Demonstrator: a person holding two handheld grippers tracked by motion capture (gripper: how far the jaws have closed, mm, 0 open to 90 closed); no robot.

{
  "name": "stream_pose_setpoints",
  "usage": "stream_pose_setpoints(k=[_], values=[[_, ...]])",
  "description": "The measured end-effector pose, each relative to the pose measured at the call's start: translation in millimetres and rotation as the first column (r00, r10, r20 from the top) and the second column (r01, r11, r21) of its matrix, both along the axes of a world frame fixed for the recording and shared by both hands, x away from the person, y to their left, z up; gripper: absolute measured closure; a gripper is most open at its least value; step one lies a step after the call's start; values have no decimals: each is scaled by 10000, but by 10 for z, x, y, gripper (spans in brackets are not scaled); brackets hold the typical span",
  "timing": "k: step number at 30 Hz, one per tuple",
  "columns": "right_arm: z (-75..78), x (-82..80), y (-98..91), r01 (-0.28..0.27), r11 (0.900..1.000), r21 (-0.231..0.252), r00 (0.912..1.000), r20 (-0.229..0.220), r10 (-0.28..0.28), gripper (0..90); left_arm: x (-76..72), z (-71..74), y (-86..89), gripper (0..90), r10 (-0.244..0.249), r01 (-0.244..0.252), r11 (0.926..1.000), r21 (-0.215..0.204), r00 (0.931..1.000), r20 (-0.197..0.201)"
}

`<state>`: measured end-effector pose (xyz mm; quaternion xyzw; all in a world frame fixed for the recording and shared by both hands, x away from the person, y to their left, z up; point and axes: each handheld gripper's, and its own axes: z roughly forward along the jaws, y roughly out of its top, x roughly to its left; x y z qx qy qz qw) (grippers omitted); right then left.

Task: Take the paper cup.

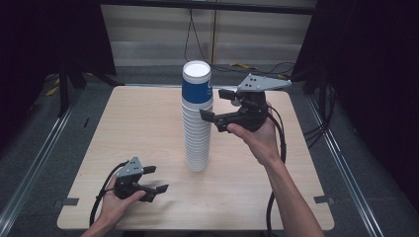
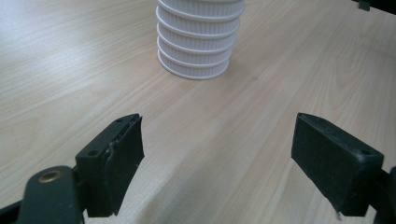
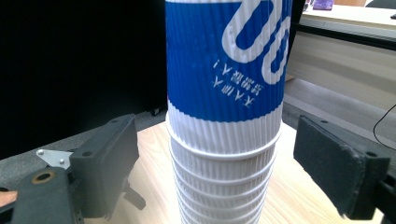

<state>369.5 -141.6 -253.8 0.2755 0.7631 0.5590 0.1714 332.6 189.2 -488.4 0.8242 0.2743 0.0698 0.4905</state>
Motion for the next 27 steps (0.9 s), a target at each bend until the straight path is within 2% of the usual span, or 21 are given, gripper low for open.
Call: stream_pose_setpoints(k=[11,15,27], values=[[140,118,63,-158,9999,55,9998,-92,159,142,4,0,-2,168,-10,10,10000,-3,10000,-54],[181,178,119,-279,9996,-101,9994,-219,277,141,1,2,-3,169,-37,37,10000,-15,10000,-25],[365,297,237,-258,9986,-463,9996,-124,252,145,0,5,15,169,-22,22,10000,-17,10000,-34]])
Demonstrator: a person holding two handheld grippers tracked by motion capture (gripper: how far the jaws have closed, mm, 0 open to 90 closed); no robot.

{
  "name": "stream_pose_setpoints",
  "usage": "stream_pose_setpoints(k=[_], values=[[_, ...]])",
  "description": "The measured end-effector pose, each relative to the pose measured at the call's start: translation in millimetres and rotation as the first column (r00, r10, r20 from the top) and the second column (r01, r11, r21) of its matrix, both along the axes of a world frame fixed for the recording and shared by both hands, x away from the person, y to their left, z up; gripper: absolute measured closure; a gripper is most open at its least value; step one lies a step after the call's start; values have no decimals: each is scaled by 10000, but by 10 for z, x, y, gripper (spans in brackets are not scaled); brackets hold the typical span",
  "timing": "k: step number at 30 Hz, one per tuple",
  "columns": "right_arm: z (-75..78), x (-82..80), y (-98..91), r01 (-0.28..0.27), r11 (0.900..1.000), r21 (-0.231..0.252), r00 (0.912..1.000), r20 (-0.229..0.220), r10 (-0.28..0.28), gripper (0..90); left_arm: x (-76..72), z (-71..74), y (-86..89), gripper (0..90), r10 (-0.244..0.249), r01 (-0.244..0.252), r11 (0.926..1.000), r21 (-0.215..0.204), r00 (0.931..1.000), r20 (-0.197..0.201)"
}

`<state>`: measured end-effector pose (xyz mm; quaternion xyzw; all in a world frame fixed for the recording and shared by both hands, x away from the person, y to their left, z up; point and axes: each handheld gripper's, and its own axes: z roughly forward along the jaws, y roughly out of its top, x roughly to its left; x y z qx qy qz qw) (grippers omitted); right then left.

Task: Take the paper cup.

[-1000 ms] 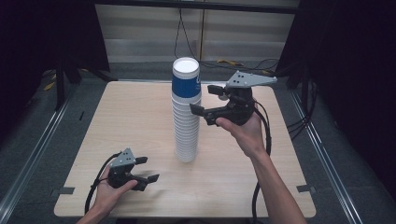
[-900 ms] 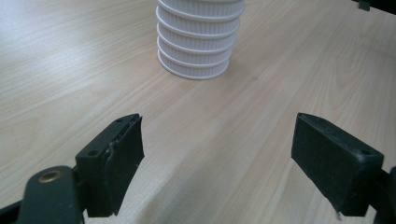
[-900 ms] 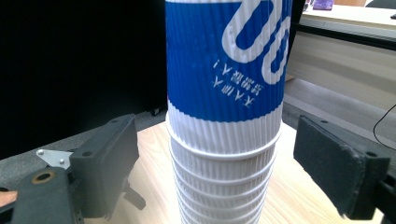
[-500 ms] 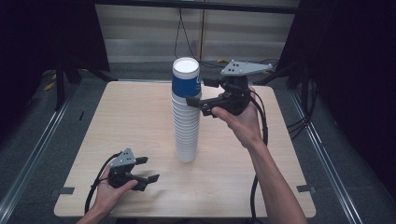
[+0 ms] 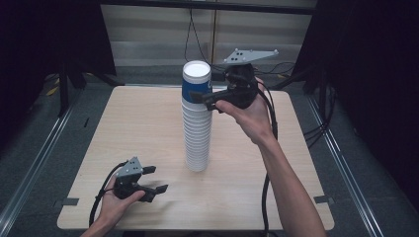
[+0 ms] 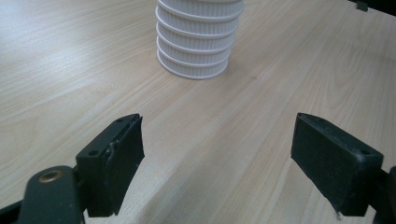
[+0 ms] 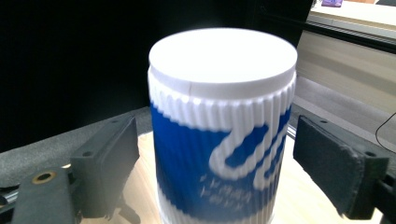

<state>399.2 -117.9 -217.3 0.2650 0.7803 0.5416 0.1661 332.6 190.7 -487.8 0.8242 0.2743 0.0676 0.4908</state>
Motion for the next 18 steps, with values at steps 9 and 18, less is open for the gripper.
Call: stream_pose_setpoints(k=[9,18], values=[[9,128,100,-90,9999,-65,9998,-198,89,156,1,-3,-4,169,-45,46,10000,24,10000,-31],[25,181,140,-190,9998,-4,9992,-341,190,217,1,-4,-3,169,-74,74,10000,46,10000,-27]])
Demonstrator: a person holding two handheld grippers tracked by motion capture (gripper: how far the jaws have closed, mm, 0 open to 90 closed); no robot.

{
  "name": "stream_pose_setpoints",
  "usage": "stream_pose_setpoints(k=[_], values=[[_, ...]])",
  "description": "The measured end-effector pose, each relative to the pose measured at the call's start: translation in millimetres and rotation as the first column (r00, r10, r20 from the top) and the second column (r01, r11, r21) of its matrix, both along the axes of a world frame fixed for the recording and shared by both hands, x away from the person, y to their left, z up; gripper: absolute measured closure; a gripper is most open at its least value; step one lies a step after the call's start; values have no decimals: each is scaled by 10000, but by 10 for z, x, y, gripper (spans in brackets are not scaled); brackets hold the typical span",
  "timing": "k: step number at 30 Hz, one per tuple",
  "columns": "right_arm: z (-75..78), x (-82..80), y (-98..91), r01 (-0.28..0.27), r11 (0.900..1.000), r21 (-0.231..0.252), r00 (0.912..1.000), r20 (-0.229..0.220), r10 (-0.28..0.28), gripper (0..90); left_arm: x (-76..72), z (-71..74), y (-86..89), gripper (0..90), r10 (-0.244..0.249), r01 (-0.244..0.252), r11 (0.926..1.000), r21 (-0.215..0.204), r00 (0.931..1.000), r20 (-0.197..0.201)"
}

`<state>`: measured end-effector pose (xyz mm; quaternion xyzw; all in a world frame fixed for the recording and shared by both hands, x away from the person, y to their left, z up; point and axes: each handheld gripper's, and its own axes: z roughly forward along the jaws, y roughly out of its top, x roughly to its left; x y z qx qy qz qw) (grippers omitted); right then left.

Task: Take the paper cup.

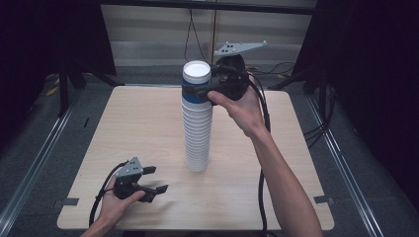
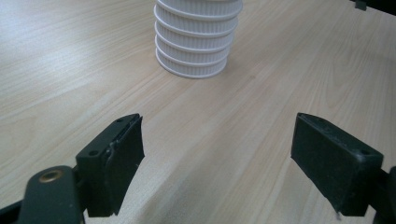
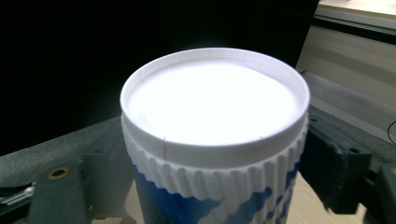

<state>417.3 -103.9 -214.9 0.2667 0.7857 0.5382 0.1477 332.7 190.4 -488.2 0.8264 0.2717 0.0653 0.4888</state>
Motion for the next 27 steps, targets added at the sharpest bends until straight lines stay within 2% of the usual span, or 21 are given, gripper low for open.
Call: stream_pose_setpoints(k=[3,11,14,17,23,27], values=[[2,-8,11,-74,10000,-16,10000,66,74,250,-2,-5,-9,169,10,-10,10000,-49,10000,-38],[8,-25,18,-13,10000,58,9998,219,11,254,-6,-5,-13,169,-5,5,10000,-11,10000,-26],[20,-32,16,-4,9999,161,9997,234,0,255,-2,-4,-10,170,-9,9,10000,29,10000,-36],[26,-35,16,47,9997,226,9996,290,-54,256,-3,-8,-12,170,27,-28,10000,-87,9998,-221],[69,-55,4,86,9985,534,9984,558,-116,258,1,-11,-9,175,18,-19,10000,-70,9997,-231],[79,-69,7,219,9984,523,9981,565,-248,259,6,-11,-2,175,35,-37,10000,-51,9997,-228]])
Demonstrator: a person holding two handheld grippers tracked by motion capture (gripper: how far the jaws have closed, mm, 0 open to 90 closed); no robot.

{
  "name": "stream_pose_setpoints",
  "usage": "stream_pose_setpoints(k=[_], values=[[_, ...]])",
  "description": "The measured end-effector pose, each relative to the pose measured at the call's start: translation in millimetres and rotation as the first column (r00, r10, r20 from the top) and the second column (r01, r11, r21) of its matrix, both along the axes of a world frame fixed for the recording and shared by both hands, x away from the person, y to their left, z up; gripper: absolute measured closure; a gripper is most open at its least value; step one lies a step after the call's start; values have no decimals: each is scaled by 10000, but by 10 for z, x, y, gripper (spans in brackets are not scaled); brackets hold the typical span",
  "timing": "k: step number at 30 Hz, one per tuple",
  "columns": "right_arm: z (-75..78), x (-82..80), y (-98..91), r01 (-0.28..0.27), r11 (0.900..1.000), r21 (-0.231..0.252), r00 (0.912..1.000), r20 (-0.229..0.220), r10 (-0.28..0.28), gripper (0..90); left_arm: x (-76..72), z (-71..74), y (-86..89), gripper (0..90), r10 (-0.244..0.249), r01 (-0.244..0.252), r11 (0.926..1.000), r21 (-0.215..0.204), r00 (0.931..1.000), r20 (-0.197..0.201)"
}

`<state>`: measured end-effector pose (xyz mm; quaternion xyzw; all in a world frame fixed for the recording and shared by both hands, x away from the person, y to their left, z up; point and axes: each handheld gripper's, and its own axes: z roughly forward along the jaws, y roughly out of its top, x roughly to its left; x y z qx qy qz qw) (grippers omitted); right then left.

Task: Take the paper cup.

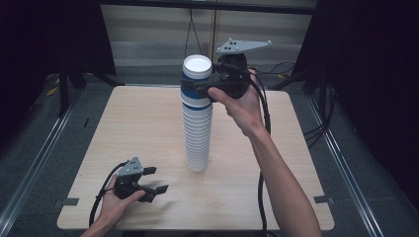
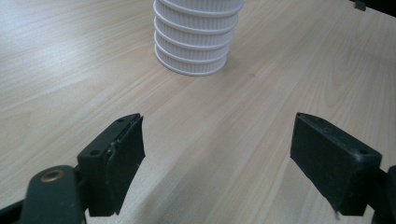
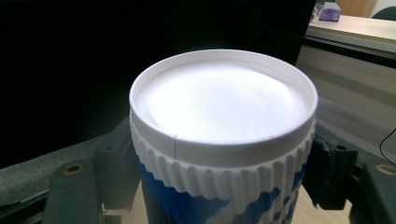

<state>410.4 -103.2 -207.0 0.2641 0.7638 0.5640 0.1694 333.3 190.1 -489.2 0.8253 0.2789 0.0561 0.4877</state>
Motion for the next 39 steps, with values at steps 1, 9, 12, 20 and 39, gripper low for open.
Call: stream_pose_setpoints(k=[1,9,12,20,39], values=[[2,-6,1,6,10000,39,10000,12,-6,259,1,-2,-2,175,-13,13,10000,6,10000,1],[23,-19,-34,60,9992,398,9997,254,-70,263,7,-3,0,175,-6,6,10000,-27,10000,17],[47,-23,-58,47,9974,714,9993,366,-73,264,7,-6,-1,175,-21,21,10000,-19,10000,24],[64,-43,-83,53,9950,993,9982,591,-112,266,6,-17,-19,175,-60,60,10000,4,10000,-12],[132,-53,-170,29,9761,2172,9933,1119,-278,269,3,-9,0,175,8,-8,10000,-24,10000,20]])
